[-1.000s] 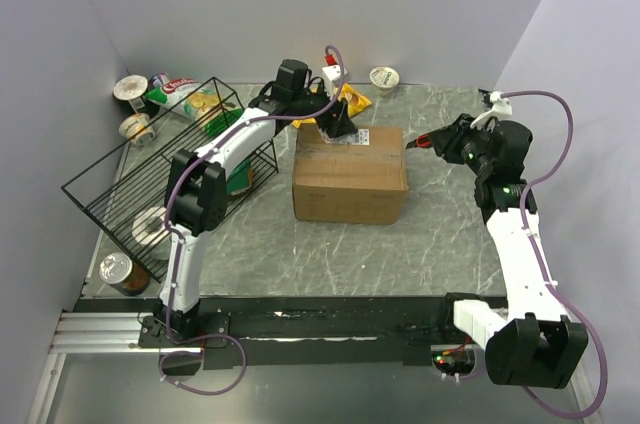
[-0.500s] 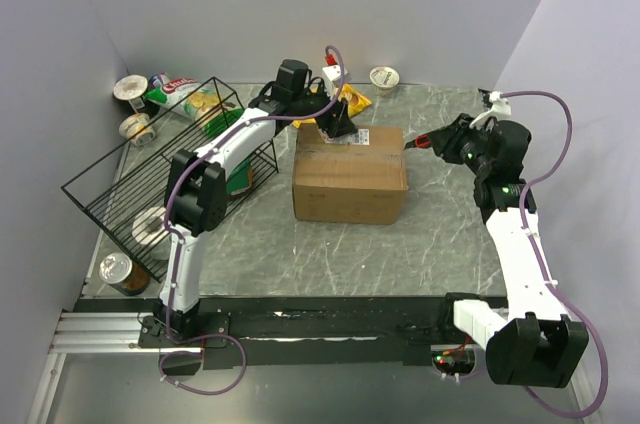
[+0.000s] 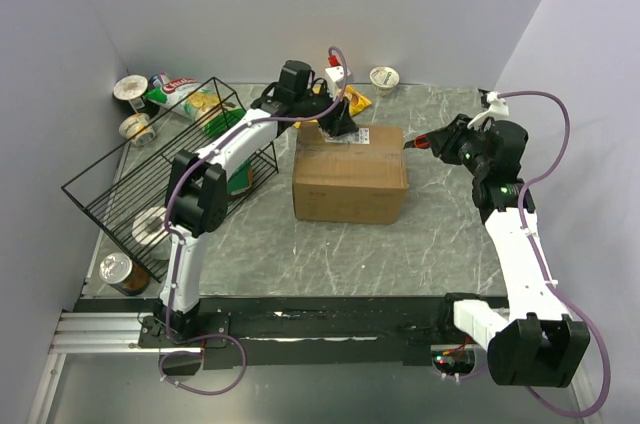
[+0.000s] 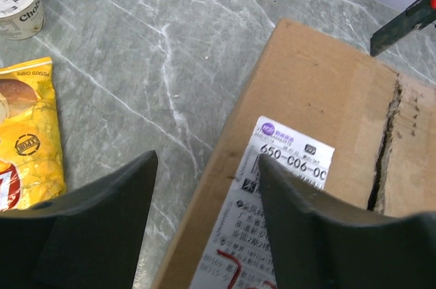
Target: Unpack the express box
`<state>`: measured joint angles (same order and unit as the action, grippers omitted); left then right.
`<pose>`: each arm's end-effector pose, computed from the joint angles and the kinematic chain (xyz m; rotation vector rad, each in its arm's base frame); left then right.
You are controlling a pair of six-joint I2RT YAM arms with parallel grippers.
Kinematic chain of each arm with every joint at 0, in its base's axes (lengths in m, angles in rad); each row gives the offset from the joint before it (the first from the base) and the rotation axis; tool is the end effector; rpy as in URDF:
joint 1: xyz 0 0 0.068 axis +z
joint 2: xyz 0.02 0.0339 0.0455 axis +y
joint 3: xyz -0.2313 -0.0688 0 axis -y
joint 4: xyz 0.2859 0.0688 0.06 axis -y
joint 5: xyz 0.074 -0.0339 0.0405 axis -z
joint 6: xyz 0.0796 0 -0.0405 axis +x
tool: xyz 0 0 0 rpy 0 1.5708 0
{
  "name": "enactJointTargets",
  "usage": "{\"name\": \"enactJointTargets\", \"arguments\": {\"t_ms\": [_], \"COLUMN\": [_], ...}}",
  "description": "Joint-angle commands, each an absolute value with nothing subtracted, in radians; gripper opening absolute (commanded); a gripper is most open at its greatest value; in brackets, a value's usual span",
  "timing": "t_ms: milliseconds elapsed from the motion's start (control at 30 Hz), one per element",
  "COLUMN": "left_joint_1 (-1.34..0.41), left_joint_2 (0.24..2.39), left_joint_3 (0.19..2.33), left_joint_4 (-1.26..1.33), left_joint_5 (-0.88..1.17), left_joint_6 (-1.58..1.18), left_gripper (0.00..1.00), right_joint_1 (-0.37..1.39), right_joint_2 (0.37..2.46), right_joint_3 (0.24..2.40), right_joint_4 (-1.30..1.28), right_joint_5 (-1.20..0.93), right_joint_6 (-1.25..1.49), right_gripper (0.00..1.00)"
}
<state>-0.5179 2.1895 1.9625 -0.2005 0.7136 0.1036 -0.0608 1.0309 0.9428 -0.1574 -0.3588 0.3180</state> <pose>0.4680 -0.3266 0.2404 1.0474 1.7234 -0.9749 0.3363 0.0075 0.3104 0.0893 1.8273 0.5071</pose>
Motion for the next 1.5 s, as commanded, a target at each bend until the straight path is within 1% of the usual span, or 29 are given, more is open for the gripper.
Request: {"name": "enactJointTargets", "arguments": {"t_ms": [0, 33, 133, 167, 200, 267, 333, 367, 433, 467, 1067, 1200, 1267, 1300, 1333, 1400, 1433, 1467], "left_joint_1": [-0.558, -0.560, -0.568, -0.572, -0.574, -0.575, -0.575, -0.575, -0.575, -0.575, -0.577, -0.578, -0.577, -0.577, -0.569, -0.557, -0.546, -0.542], "left_joint_2": [2.212, 2.215, 2.224, 2.227, 2.229, 2.233, 2.240, 2.246, 2.249, 2.253, 2.286, 2.286, 2.280, 2.275, 2.261, 2.249, 2.244, 2.246], "left_joint_3": [1.939, 1.939, 1.940, 1.940, 1.939, 1.936, 1.940, 1.944, 1.947, 1.947, 1.954, 1.965, 1.979, 1.996, 2.002, 2.013, 2.016, 2.022], "left_joint_4": [-0.325, -0.330, -0.353, -0.354, -0.359, -0.362, -0.367, -0.373, -0.376, -0.376, -0.377, -0.376, -0.394, -0.402, -0.408, -0.410, -0.417, -0.426], "left_joint_5": [0.632, 0.649, 0.673, 0.675, 0.676, 0.681, 0.689, 0.690, 0.689, 0.686, 0.615, 0.620, 0.655, 0.669, 0.687, 0.745, 0.752, 0.756], "left_joint_6": [0.152, 0.155, 0.166, 0.166, 0.166, 0.169, 0.173, 0.175, 0.178, 0.176, 0.161, 0.164, 0.187, 0.221, 0.227, 0.236, 0.236, 0.239], "left_gripper": [0.56, 0.54, 0.43, 0.36, 0.33, 0.28, 0.25, 0.18, 0.09, 0.01, 0.01, 0.01, 0.02, 0.07, 0.24, 0.33, 0.40, 0.42], "right_joint_1": [-0.023, -0.018, -0.008, -0.006, -0.005, -0.005, -0.005, -0.005, -0.005, -0.005, 0.029, 0.032, 0.032, 0.031, 0.032, 0.029, 0.031, 0.031], "right_joint_2": [1.003, 0.994, 0.983, 0.982, 0.980, 0.974, 0.973, 0.973, 0.973, 0.973, 0.908, 0.893, 0.893, 0.896, 0.899, 0.917, 0.926, 0.936], "right_joint_3": [0.960, 0.957, 0.948, 0.950, 0.953, 0.951, 0.950, 0.953, 0.956, 0.960, 0.989, 0.976, 0.965, 0.966, 0.968, 0.982, 0.994, 1.000], "right_joint_4": [-0.239, -0.259, -0.294, -0.302, -0.310, -0.322, -0.327, -0.333, -0.336, -0.340, -0.501, -0.515, -0.509, -0.496, -0.488, -0.460, -0.448, -0.437], "right_joint_5": [-0.357, -0.359, -0.359, -0.357, -0.357, -0.353, -0.347, -0.342, -0.334, -0.333, -0.328, -0.327, -0.311, -0.305, -0.298, -0.293, -0.293, -0.291], "right_joint_6": [0.304, 0.299, 0.302, 0.302, 0.304, 0.299, 0.293, 0.293, 0.287, 0.285, 0.287, 0.285, 0.282, 0.278, 0.269, 0.247, 0.244, 0.238], "right_gripper": [0.00, 0.00, 0.00, 0.00, 0.00, 0.00, 0.00, 0.00, 0.00, 0.00, 0.00, 0.00, 0.00, 0.00, 0.00, 0.00, 0.00, 0.00]}}
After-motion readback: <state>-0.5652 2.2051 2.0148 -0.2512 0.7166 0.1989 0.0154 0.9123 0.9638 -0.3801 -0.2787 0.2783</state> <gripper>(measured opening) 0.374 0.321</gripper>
